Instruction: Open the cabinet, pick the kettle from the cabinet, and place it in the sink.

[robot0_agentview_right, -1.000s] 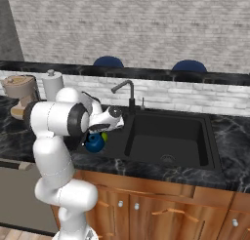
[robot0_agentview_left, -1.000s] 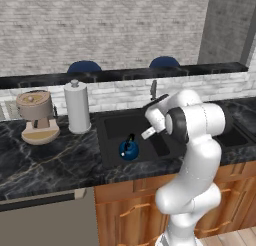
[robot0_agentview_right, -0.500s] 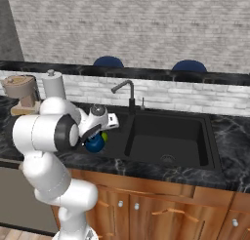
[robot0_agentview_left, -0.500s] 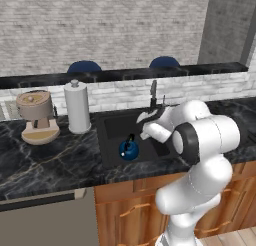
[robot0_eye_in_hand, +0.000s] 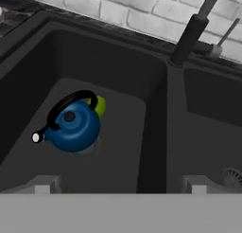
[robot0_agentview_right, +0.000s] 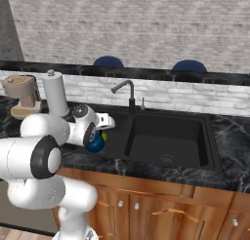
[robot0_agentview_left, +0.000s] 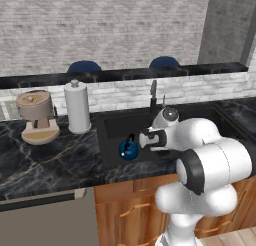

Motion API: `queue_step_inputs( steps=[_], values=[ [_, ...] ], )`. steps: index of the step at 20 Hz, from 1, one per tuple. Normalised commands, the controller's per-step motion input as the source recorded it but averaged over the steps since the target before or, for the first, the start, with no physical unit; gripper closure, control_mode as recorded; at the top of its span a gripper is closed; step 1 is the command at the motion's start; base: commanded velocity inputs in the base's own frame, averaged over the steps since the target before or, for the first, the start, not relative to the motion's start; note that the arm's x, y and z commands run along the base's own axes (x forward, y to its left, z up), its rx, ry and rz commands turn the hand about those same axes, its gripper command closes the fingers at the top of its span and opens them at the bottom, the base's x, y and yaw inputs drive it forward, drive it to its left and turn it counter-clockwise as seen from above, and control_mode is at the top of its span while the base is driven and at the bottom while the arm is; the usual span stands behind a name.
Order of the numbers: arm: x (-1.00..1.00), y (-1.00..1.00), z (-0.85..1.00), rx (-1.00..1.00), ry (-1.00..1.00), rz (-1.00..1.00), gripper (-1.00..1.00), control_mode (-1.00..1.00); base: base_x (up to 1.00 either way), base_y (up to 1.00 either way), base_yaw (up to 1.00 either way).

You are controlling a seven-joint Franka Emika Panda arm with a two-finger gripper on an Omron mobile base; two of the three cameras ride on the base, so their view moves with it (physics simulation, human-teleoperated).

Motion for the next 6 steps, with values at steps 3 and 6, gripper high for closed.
queue_step_inputs(
  steps=[3,6],
  values=[
    [-0.23,0.00,0.58,-0.03,0.03,-0.13,-1.00,-1.00,0.00,0.00,0.00],
    [-0.21,0.00,0.59,0.00,0.08,-0.09,-1.00,-1.00,0.00,0.00,0.00]
  ],
)
